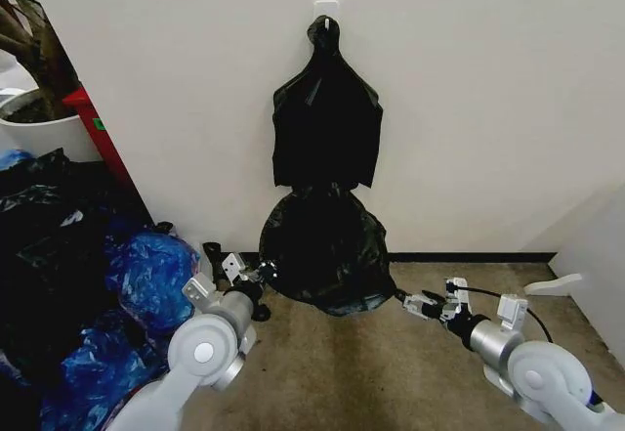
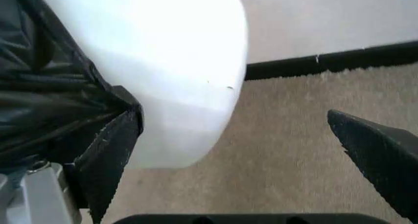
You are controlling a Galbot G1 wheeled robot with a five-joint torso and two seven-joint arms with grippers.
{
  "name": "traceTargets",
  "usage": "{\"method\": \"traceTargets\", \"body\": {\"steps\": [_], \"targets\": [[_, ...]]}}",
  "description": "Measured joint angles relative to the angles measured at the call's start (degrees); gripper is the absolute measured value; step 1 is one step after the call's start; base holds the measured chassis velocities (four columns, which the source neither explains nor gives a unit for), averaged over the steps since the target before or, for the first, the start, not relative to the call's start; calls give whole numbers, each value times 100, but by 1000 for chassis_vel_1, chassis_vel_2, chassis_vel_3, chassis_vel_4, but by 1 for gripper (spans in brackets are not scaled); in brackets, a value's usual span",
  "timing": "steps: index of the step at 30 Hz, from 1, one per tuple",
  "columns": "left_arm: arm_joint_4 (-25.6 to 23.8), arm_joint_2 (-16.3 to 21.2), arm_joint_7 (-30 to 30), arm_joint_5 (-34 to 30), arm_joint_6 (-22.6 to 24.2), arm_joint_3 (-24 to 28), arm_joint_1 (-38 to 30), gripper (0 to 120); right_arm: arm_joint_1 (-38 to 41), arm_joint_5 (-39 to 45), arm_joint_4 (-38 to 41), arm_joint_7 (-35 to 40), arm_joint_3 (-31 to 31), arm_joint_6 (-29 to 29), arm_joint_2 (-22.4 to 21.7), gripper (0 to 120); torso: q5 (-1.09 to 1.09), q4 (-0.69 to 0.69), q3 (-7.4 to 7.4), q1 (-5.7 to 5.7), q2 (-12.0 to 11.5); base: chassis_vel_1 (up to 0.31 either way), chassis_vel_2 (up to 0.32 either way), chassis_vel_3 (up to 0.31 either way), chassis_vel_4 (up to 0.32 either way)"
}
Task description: Place the garbage bag over the trash bin.
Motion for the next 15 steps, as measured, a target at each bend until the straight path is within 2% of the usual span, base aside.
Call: {"method": "traceTargets", "body": {"steps": [9, 11, 15], "targets": [[-119, -19, -114, -341, 16, -13, -6, 1, 10, -733, -193, -257, -257, 344, -1, 100, 0, -2, 0, 0, 0, 0, 0, 0, 0], [-125, -21, -141, -330, 24, -7, -3, 1, -79, -886, -177, -343, -195, 553, -8, 100, 1, -2, 0, 0, 0, 0, 0, 0, 0], [-75, -19, -117, -203, 32, 20, 12, 1, -224, -762, 97, -323, 1, 565, -23, 100, -1, -1, 0, 0, 0, 0, 0, 0, 0]]}}
